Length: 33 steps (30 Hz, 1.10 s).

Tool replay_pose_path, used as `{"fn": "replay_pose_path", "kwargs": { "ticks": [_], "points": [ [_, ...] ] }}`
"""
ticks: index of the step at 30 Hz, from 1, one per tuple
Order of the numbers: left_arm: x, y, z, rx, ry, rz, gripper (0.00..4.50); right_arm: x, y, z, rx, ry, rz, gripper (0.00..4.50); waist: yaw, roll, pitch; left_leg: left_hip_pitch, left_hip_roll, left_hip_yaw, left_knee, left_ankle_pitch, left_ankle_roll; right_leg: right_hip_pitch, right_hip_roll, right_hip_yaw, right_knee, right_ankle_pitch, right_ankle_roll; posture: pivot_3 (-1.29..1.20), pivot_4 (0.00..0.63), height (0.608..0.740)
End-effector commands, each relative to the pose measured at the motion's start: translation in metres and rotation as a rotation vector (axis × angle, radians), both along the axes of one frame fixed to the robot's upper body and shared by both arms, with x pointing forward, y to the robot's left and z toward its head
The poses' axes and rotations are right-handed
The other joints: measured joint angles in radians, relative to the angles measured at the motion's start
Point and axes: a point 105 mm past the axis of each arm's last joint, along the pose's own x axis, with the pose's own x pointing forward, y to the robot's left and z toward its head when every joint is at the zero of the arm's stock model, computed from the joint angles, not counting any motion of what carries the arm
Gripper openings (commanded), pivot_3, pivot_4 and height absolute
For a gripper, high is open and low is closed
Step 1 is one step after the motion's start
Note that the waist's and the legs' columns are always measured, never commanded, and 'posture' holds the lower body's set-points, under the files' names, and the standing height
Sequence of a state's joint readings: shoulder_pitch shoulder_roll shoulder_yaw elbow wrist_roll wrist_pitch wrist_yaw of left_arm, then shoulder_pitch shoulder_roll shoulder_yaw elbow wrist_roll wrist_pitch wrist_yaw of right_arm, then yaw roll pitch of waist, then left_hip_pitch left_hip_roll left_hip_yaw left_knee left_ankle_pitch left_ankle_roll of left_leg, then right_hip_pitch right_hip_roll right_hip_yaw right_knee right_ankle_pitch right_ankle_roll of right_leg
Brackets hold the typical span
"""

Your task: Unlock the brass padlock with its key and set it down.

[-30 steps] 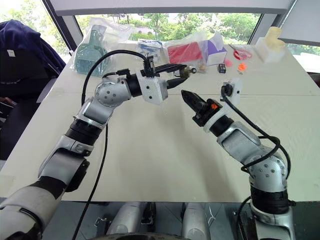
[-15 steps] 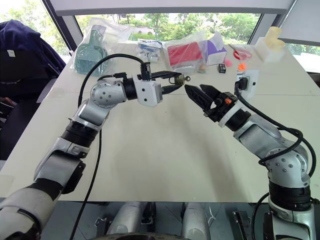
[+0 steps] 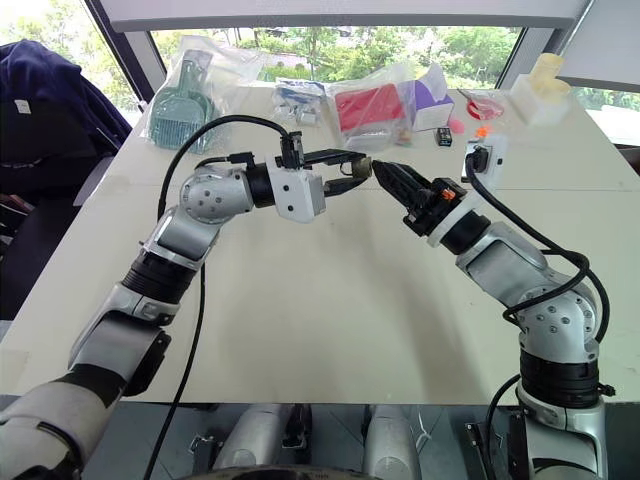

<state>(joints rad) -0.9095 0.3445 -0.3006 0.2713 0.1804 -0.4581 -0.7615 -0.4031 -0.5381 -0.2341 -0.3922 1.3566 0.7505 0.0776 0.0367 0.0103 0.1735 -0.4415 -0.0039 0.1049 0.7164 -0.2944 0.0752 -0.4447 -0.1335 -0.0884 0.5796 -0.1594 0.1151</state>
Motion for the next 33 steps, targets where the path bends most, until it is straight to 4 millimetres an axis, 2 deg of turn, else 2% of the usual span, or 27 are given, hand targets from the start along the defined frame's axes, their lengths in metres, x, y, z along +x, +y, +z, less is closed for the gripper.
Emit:
{"fn": "replay_pose_path", "kwargs": {
  "ticks": [1, 13, 20, 27, 31, 33],
  "points": [
    [-0.008, -0.003, 0.016, -0.039, -0.053, -0.033, 0.73, -0.002, -0.001, 0.007, 0.009, -0.022, -0.008, 0.03, 0.001, 0.0, 0.0, 0.0, 0.0, 0.0, 0.0, 0.0, 0.0, 0.0, 0.0, 0.0, 0.0, 0.0, 0.0, 0.0, 0.15, 0.735],
    [-0.018, -0.006, 0.043, -0.163, -0.264, -0.043, 0.73, 0.003, 0.004, -0.003, 0.117, 0.063, -0.028, 0.03, 0.0, 0.0, 0.0, 0.0, 0.0, 0.0, 0.0, 0.0, 0.0, 0.0, 0.0, 0.0, 0.0, 0.0, 0.0, 0.0, 0.15, 0.735],
    [-0.027, -0.006, 0.043, -0.157, -0.427, -0.054, 0.73, 0.01, 0.002, -0.004, 0.283, 0.126, -0.063, 0.03, -0.001, 0.0, 0.0, 0.0, 0.0, 0.0, 0.0, 0.0, 0.0, 0.0, 0.0, 0.0, 0.0, 0.0, 0.0, 0.0, 0.15, 0.735],
    [-0.03, -0.005, 0.049, -0.186, -0.566, -0.036, 0.73, 0.012, 0.011, -0.003, 0.432, 0.193, -0.06, 0.03, -0.002, 0.0, 0.0, 0.0, 0.0, 0.0, 0.0, 0.0, 0.0, 0.0, 0.0, 0.0, 0.001, 0.0, 0.0, 0.0, 0.15, 0.735],
    [-0.025, -0.005, 0.047, -0.191, -0.542, -0.027, 0.73, 0.01, 0.015, 0.0, 0.418, 0.173, -0.059, 0.03, -0.002, 0.0, 0.0, 0.0, 0.0, 0.0, -0.001, 0.0, 0.0, 0.0, 0.0, 0.0, 0.001, 0.0, 0.0, 0.0, 0.15, 0.735],
    [-0.016, -0.006, 0.038, -0.154, -0.456, -0.014, 0.73, 0.005, 0.014, 0.006, 0.353, 0.1, -0.049, 0.03, -0.001, 0.0, 0.0, 0.0, 0.0, 0.0, -0.001, 0.0, 0.0, 0.0, 0.0, 0.0, 0.001, 0.0, 0.0, 0.0, 0.15, 0.735]
  ]
}}
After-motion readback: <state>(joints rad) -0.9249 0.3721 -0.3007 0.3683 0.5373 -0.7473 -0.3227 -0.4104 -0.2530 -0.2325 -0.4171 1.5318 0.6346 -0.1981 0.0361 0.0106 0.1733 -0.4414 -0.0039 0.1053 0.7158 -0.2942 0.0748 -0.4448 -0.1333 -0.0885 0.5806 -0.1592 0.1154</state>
